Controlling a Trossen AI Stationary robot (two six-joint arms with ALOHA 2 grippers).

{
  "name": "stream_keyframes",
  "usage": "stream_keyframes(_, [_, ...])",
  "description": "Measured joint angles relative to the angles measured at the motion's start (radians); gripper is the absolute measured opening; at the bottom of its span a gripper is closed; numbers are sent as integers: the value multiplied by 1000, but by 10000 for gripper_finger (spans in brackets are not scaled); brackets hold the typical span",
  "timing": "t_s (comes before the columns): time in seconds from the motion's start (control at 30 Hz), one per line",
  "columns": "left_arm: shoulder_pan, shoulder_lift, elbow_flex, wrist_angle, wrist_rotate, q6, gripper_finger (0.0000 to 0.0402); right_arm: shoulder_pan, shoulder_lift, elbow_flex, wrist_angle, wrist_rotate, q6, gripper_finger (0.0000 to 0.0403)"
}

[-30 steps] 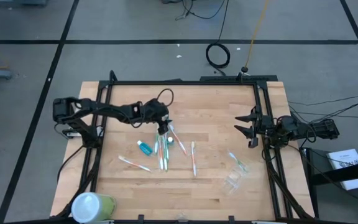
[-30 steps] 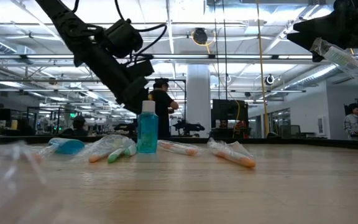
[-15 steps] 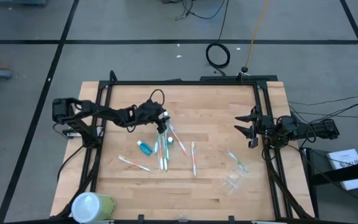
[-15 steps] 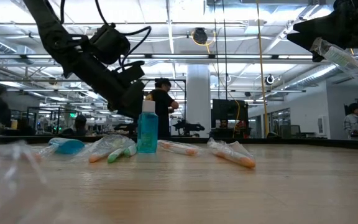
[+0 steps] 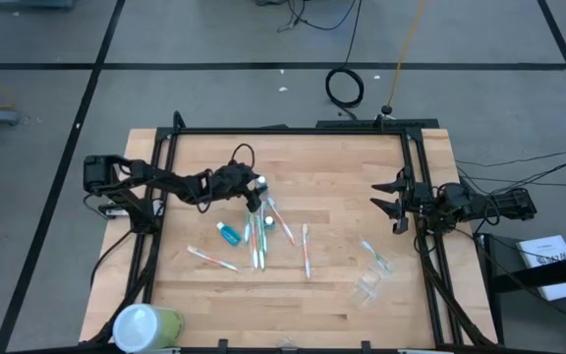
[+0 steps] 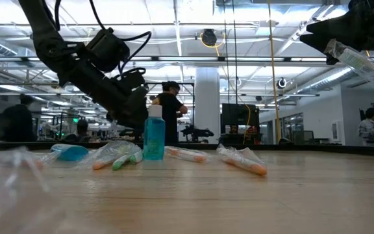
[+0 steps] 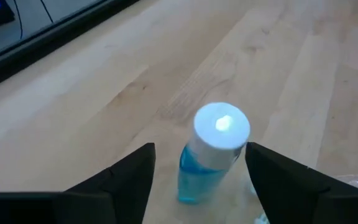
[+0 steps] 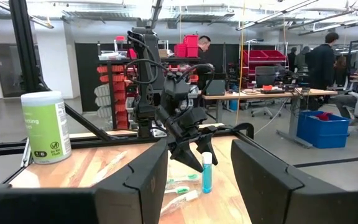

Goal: Pick & Place toothbrushing station
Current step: Put the blue mouthwash into the middle section of the transparent organizer

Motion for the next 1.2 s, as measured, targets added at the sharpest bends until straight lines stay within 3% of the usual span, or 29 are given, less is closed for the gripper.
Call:
stream_keyframes(0.33, [-32, 25, -9, 68, -114, -31, 315, 0, 0, 0, 2, 0, 0, 169])
stream_keyframes(0.5, [-70, 134, -9, 183, -209, -54, 314, 0, 0, 0, 2, 0, 0, 169])
stream_keyframes(0.83, [-91, 257, -10, 343, -265, -57, 307, 0, 0, 0, -4, 0, 0, 169])
stream_keyframes(1.0, [-91, 257, -10, 344, -279, -33, 286, 0, 0, 0, -6, 0, 0, 169])
stream_keyframes(1.2, [-91, 255, -9, 357, -278, -4, 222, 0, 0, 0, -5, 1, 0, 169])
